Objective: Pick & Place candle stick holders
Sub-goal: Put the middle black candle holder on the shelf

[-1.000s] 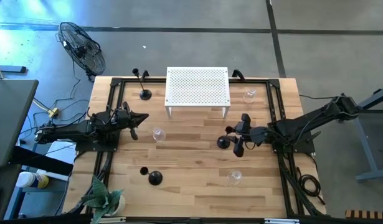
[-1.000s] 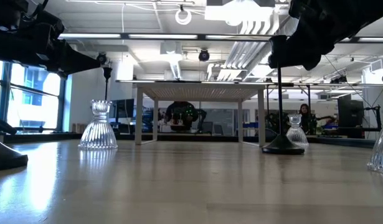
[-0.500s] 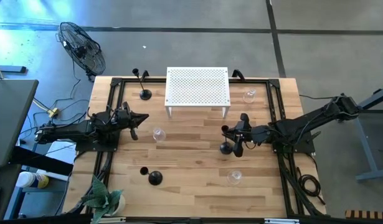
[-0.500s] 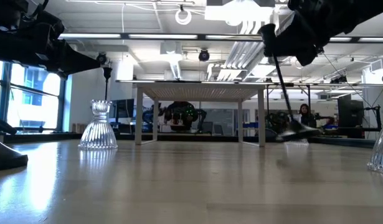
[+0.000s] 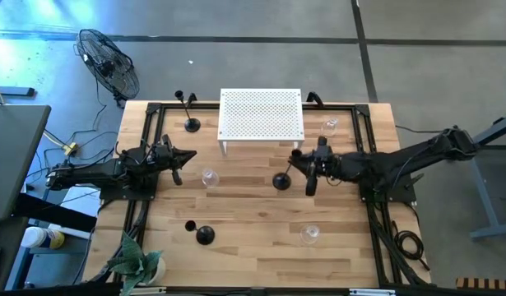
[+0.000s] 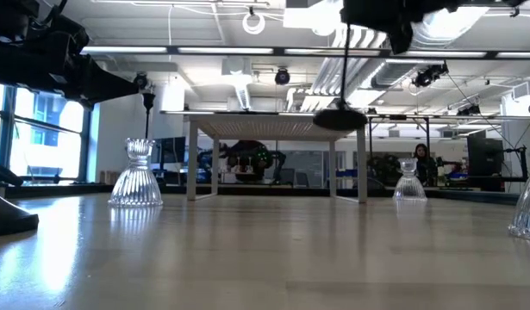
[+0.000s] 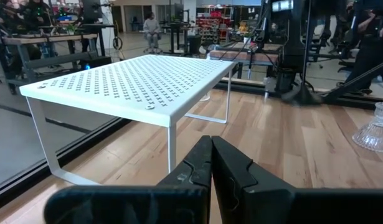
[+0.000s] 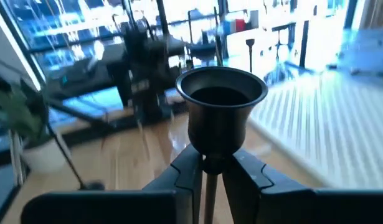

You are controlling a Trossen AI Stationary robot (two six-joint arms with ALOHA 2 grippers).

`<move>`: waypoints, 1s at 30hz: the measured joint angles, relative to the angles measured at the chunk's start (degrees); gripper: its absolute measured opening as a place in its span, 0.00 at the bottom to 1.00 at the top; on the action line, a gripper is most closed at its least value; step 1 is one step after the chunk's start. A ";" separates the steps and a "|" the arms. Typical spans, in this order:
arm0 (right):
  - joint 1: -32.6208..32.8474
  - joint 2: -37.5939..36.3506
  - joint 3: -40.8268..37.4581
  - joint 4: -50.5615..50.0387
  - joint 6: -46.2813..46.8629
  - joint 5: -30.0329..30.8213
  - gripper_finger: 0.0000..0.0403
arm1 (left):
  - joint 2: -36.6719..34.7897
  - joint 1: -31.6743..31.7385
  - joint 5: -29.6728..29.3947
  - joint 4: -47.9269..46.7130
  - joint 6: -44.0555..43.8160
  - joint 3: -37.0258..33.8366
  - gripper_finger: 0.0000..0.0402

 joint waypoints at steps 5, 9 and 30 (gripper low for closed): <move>-5.49 -0.02 9.41 -3.75 -6.21 -2.78 0.11 | 0.00 0.01 0.00 0.00 0.00 0.01 0.01; -11.99 0.39 17.20 -9.53 -11.02 -2.35 0.11 | 0.00 0.02 0.00 0.00 0.00 0.00 0.01; -45.74 20.69 39.04 -19.97 -10.31 -23.22 0.11 | -0.02 0.01 0.04 -0.13 0.22 0.00 0.01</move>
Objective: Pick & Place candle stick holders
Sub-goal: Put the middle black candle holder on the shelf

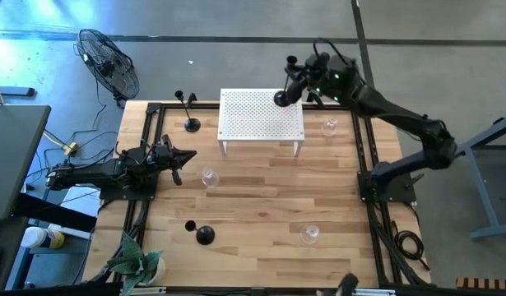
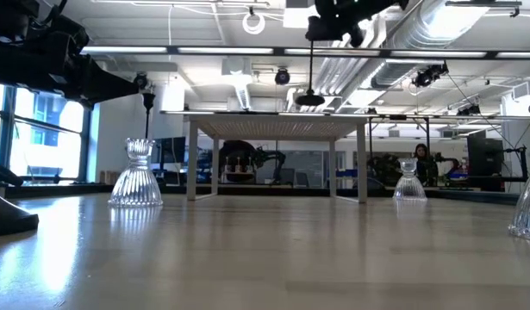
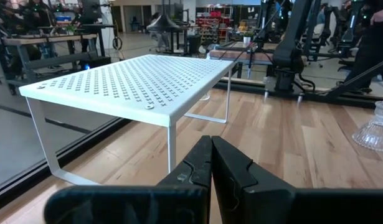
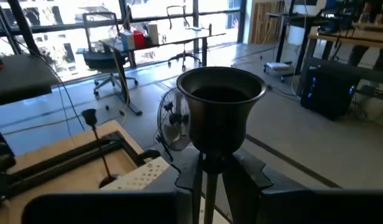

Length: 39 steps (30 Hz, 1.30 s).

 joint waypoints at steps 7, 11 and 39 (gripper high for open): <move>-3.28 3.84 1.18 -0.73 -0.56 -1.22 0.11 | 0.00 -0.01 0.00 -0.04 0.00 0.00 0.01; -4.09 5.16 1.18 -0.76 -1.34 -1.67 0.11 | 0.00 -0.01 0.00 -0.04 0.00 0.00 0.01; -4.11 6.19 1.14 -1.41 -1.34 1.12 0.11 | 0.00 0.01 0.00 -0.09 0.00 0.00 0.01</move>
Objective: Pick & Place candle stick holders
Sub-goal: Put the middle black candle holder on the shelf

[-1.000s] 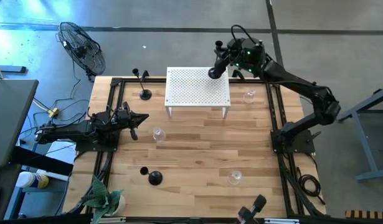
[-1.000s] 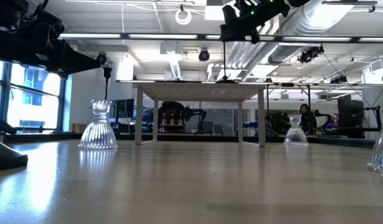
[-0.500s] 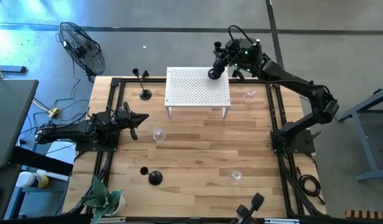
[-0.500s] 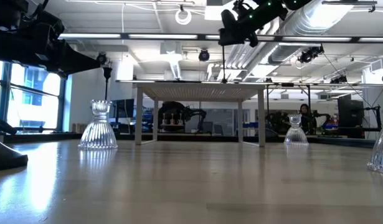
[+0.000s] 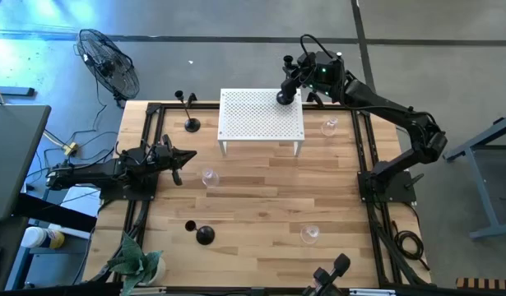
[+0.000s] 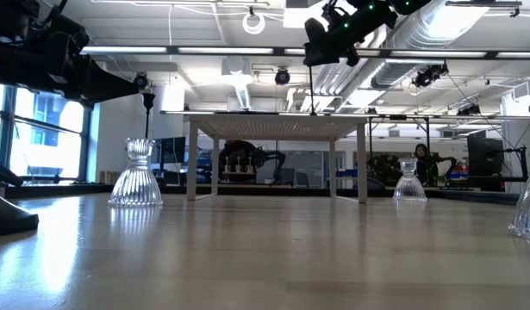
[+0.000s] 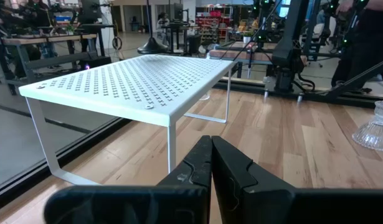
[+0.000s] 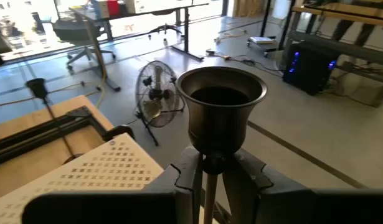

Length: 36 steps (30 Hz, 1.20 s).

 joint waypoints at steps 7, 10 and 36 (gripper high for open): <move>-0.03 2.03 -0.01 0.59 0.74 0.52 0.11 | 0.00 -0.01 0.00 -0.09 0.00 0.00 0.01; -0.01 2.44 -0.02 1.27 1.14 0.85 0.11 | 0.00 0.00 0.07 -0.58 0.00 0.05 0.01; -0.03 2.44 -0.02 -1.07 0.35 3.27 0.20 | 0.00 0.00 0.13 -0.91 0.00 0.07 0.01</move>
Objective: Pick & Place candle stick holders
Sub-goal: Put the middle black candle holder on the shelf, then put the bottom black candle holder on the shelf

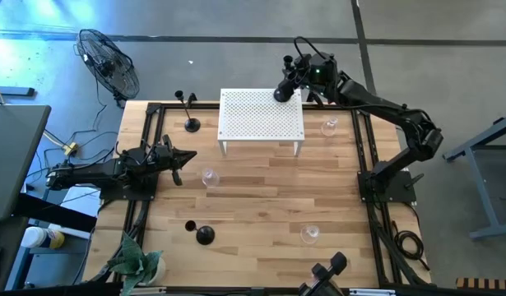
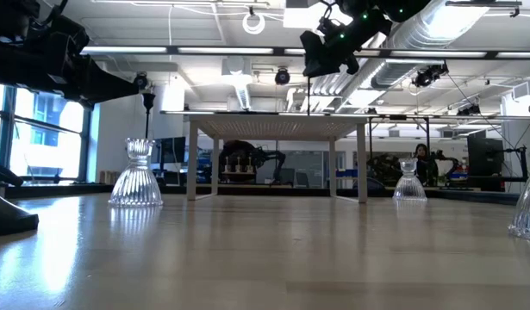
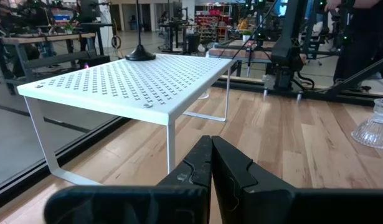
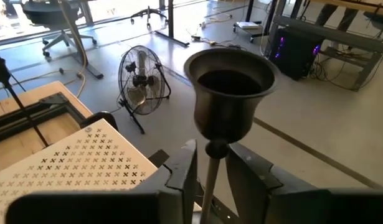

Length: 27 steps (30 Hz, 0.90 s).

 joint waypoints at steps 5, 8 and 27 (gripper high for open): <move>0.00 0.00 0.00 -0.34 1.02 -0.94 0.26 | 0.00 -0.02 0.84 0.01 -0.02 0.00 0.01; 0.00 0.00 0.00 -0.34 1.44 -1.29 0.27 | 0.00 -0.01 0.85 0.00 -0.02 0.00 0.01; 0.54 -5.32 -0.02 -10.86 3.18 1.28 0.42 | 0.00 -0.02 0.91 0.04 -0.04 0.00 0.01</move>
